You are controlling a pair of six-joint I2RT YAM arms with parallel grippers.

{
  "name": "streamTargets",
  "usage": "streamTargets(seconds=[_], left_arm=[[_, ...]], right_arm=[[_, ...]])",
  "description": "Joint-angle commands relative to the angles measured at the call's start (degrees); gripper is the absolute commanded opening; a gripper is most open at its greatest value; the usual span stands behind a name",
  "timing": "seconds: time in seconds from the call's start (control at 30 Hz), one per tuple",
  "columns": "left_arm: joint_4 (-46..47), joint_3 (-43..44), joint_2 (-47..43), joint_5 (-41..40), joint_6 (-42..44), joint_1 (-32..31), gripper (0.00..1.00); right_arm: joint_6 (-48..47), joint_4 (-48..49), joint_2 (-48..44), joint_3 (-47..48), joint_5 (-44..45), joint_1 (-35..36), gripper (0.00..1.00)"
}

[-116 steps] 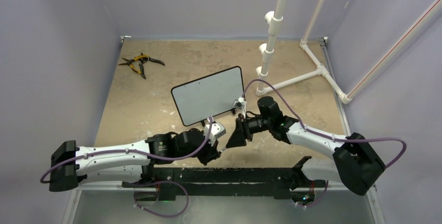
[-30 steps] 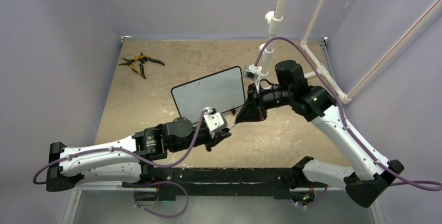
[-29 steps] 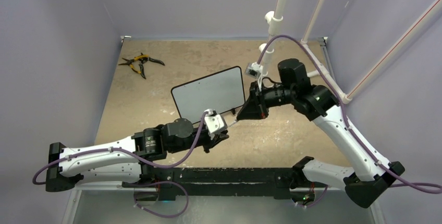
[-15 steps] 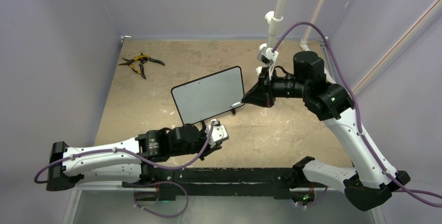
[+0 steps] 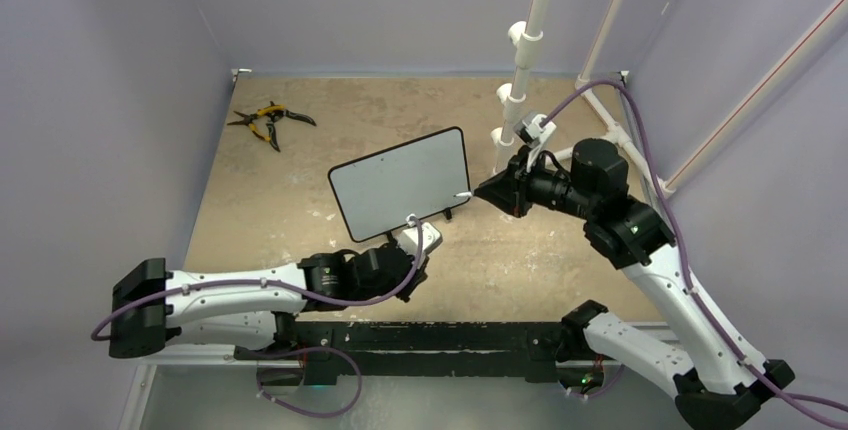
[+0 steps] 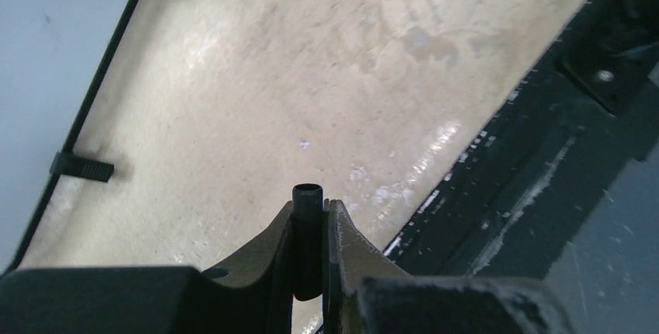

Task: Write a sentence on the whiteboard
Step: Place the pen cap at the center of the board.

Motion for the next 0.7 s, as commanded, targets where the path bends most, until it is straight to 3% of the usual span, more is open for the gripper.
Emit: streamTargets(seconds=[0.0, 0.3, 0.57, 0.67], left_arm=[[6.0, -2.4, 4.0, -4.7, -8.9, 2.3, 0.0], [10.7, -4.7, 13.0, -5.8, -14.5, 6.1, 0.01], [11.5, -5.2, 17.4, -5.6, -16.6, 6.3, 0.13], [11.5, -5.6, 17.8, -5.9, -17.2, 6.3, 0.22]], right_arm=[[2.2, 13.0, -4.5, -5.3, 8.2, 0.0, 0.0], [2.2, 19.8, -9.9, -13.4, 10.3, 0.0, 0.0], [2.7, 22.3, -12.5, -16.3, 9.7, 0.0, 0.0], [3.0, 22.8, -13.6, -17.0, 9.8, 0.0, 0.0]])
